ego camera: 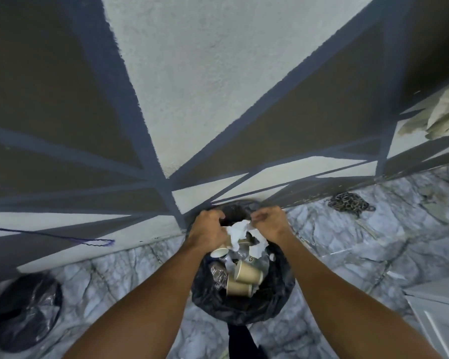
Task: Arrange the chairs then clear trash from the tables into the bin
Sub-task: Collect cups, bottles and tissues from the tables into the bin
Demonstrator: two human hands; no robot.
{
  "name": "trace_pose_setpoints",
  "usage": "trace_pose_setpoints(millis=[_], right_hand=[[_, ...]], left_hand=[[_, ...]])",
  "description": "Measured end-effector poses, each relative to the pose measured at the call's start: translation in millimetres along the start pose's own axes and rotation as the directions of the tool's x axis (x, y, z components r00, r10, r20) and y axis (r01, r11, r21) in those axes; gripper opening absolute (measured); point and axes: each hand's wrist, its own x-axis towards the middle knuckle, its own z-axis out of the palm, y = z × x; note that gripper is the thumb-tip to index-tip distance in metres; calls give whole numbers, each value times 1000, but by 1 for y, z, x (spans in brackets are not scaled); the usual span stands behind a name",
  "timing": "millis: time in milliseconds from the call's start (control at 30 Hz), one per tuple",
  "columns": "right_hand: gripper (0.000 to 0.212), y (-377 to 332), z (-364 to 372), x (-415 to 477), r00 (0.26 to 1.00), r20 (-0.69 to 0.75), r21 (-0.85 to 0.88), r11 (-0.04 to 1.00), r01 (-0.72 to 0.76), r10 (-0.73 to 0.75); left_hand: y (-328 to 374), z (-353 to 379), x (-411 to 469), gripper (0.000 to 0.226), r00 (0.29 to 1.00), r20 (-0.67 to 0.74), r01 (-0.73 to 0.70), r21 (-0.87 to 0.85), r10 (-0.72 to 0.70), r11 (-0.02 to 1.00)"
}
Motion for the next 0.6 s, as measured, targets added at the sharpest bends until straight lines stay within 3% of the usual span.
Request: trace_pose_setpoints(millis=[200,367,600], right_hand=[[13,-3,16,-15,998,34,-14,998,59,-58],[17,-45,52,-46,954,141,-125,951,284,-267],[17,-146,155,-146,710,440,-242,689,683,-550]], left_hand=[[-21,-1,-22,41,999,-9,38,5,-38,999],[-43,-29,-64,34,990,-115,75,-26,-78,997],[-129,-97,-176,44,908,-359,206,-69,-217,976]])
